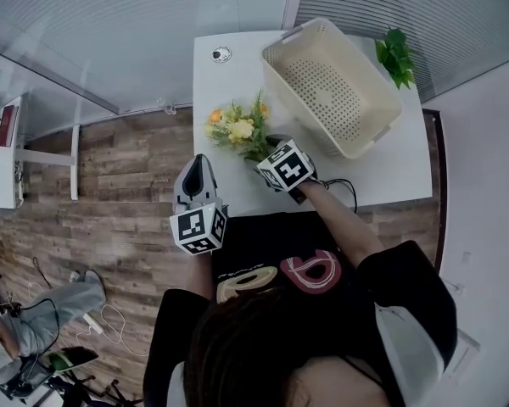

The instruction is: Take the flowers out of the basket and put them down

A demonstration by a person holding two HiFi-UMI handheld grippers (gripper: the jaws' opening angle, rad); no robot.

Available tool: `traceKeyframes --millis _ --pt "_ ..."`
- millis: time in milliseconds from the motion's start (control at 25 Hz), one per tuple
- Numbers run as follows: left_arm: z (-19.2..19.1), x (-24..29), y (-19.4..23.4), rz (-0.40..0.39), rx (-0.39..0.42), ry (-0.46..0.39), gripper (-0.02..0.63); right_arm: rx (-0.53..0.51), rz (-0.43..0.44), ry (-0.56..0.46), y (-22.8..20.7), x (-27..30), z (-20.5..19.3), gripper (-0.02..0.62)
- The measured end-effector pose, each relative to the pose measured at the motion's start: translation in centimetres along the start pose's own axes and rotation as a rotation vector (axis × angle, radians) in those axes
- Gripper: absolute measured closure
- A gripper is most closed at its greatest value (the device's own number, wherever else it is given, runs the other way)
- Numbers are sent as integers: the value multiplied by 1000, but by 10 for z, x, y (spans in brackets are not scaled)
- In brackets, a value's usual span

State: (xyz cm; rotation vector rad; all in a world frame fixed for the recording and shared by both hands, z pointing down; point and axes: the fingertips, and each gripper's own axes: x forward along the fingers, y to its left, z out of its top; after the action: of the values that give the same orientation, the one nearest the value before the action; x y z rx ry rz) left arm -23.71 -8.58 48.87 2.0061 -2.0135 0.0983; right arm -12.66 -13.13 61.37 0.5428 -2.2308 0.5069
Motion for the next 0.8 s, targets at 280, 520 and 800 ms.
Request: traceKeyframes --millis 280,520,800 --pt "-1 -1 -8 -32 3 -6 588 62 -18 -85 -6 -27 7 282" --pt "-1 -2 -14 -59 4 -11 588 98 -62 -171 -10 -56 18 282" --pt "-1 2 -27 -98 10 -13 588 115 -134 -288 -18 -87 28 282"
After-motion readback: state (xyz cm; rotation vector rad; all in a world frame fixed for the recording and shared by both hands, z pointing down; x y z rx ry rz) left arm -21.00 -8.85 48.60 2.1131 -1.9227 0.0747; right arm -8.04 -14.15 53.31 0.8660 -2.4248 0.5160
